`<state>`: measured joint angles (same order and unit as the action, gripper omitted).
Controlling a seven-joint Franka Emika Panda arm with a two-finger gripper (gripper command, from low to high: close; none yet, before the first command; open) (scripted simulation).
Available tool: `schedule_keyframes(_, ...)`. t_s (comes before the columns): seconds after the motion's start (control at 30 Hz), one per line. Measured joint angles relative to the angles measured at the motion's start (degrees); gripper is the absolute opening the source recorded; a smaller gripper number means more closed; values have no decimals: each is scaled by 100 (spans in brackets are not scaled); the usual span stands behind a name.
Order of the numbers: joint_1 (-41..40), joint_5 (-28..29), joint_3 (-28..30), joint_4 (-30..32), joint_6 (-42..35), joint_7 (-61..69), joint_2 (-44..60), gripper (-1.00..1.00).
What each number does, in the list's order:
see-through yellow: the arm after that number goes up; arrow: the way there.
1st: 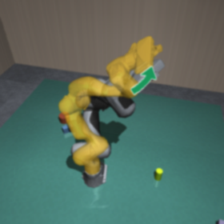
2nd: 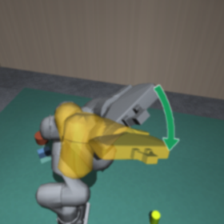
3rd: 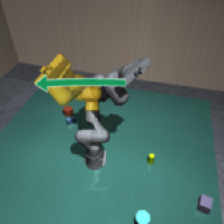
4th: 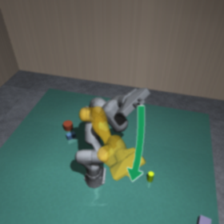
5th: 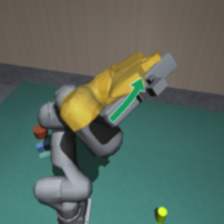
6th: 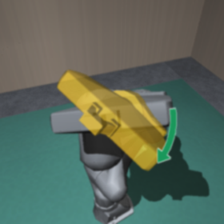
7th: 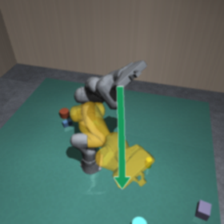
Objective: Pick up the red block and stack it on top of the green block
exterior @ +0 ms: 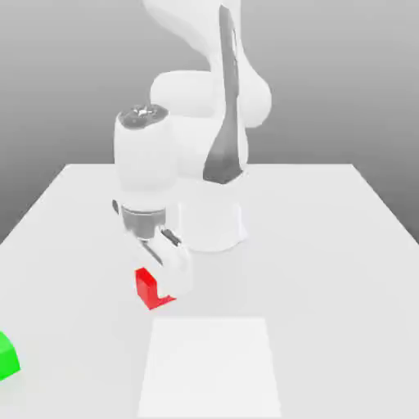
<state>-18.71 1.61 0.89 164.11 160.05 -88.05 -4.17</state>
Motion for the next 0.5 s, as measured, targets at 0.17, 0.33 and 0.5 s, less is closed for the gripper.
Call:
schedule_keyframes(0.17,-532,85,245,-1014,-483,-252,530,-100)
schedule_keyframes(0.33,-901,-96,439,-2052,-956,-322,1099,-100)
schedule_keyframes(0.5,-1266,-434,640,-3037,-1352,-271,1700,-100)
